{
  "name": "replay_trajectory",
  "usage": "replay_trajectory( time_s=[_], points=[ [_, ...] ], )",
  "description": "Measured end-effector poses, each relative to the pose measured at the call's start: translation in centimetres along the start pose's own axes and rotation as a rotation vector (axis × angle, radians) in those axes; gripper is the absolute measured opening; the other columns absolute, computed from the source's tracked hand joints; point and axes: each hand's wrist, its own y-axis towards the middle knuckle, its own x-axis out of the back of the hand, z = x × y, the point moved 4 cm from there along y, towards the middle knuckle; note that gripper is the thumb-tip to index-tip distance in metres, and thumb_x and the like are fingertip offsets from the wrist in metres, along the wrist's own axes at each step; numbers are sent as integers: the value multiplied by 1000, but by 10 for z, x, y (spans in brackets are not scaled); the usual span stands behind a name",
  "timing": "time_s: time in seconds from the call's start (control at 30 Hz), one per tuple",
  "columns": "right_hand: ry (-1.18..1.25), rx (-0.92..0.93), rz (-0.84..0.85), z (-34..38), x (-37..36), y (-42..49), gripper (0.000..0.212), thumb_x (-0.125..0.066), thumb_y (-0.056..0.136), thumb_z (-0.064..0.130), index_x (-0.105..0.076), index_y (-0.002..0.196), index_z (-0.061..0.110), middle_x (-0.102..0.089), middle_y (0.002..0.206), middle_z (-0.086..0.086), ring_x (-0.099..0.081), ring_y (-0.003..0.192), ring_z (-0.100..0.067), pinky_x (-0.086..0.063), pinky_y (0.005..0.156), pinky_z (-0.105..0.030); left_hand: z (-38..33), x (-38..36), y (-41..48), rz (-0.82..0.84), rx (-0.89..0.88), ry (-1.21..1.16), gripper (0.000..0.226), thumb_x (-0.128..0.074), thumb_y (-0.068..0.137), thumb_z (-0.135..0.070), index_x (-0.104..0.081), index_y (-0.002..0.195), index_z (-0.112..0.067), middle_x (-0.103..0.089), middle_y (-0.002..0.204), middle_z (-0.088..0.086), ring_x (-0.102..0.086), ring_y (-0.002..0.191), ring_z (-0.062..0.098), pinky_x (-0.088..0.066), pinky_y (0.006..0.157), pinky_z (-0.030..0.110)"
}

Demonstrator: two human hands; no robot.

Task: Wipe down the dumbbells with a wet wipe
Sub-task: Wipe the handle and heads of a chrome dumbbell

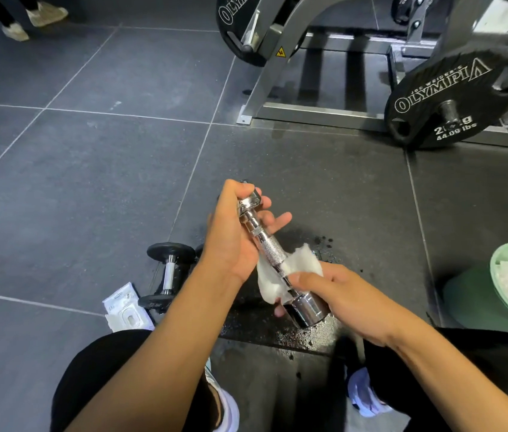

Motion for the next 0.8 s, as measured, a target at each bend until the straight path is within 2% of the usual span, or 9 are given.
replay_trajectory(
  time_s=[0.1, 0.23, 0.3, 0.37, 0.47, 0.53, 0.6, 0.67, 0.8],
  points=[
    [-355, 48, -136, -7, 22, -6, 55, -51, 90, 72, -70, 97, 21, -64, 82, -10, -52, 77, -16, -47, 79, -46, -8, 4, 5, -3, -57, -19, 16, -56, 96, -21, -59, 84, -10, -58, 74, 5, -47, 47, 11, -61, 64, 32],
    [-309, 52, -171, -18, 27, -14, 47, -49, 97, 72, -75, 95, 33, -70, 88, -15, -56, 80, -15, -50, 87, -53, -21, 14, 13, -5, -86, -149, 19, -51, 96, -20, -56, 81, -10, -55, 76, 6, -40, 43, 7, -52, 53, 23],
    [-161, 33, -163, -20, 21, -16, 51, -48, 96, 69, -76, 103, 26, -77, 100, 3, -68, 96, -11, -50, 95, -43, -24, 18, 16, -16, -68, -255, 21, -51, 97, -21, -55, 81, -9, -55, 76, 6, -39, 41, 6, -49, 51, 20],
    [-51, 30, -157, -23, 16, -16, 68, -40, 100, 73, -73, 117, 16, -76, 122, -3, -67, 121, -20, -45, 110, -40, -24, 22, 19, -36, -55, -317, 20, -52, 97, -22, -55, 81, -9, -55, 77, 7, -38, 40, 6, -48, 49, 19],
    [-77, 194, -240, -21, 16, -18, 76, -33, 102, 67, -68, 111, 0, -71, 109, -19, -66, 108, -38, -47, 99, -51, -23, 29, 24, -65, -51, -362, 19, -54, 95, -23, -55, 81, -10, -56, 78, 6, -36, 39, 5, -47, 48, 18],
    [-279, 357, -356, -12, 13, -24, 61, -30, 105, 51, -65, 106, 2, -66, 104, -16, -62, 98, -36, -48, 91, -49, -23, 32, 27, -102, -59, -379, 20, -54, 95, -22, -54, 79, -10, -56, 74, 5, -35, 39, 5, -46, 48, 18],
    [-447, 486, -471, 3, 5, -27, 44, -28, 108, 38, -63, 119, 14, -62, 116, 0, -60, 110, -15, -45, 95, -27, -22, 33, 29, -136, -58, -399, 20, -55, 94, -22, -53, 78, -11, -56, 72, 5, -34, 39, 6, -46, 48, 18],
    [-532, 523, -463, 12, -5, -24, 39, -26, 111, 36, -53, 138, 24, -55, 127, 11, -52, 124, -5, -35, 102, -13, -19, 34, 30, -168, -48, -430, 21, -56, 94, -22, -53, 75, -11, -55, 70, 4, -33, 39, 6, -46, 48, 18],
    [-765, 536, -399, 6, -20, -14, 61, -22, 111, 50, -26, 163, 19, -37, 157, 7, -37, 144, -12, -28, 117, -24, -16, 33, 33, -213, -22, -479, 25, -58, 93, -22, -51, 72, -12, -55, 67, 3, -33, 40, 7, -45, 47, 18]
  ],
)
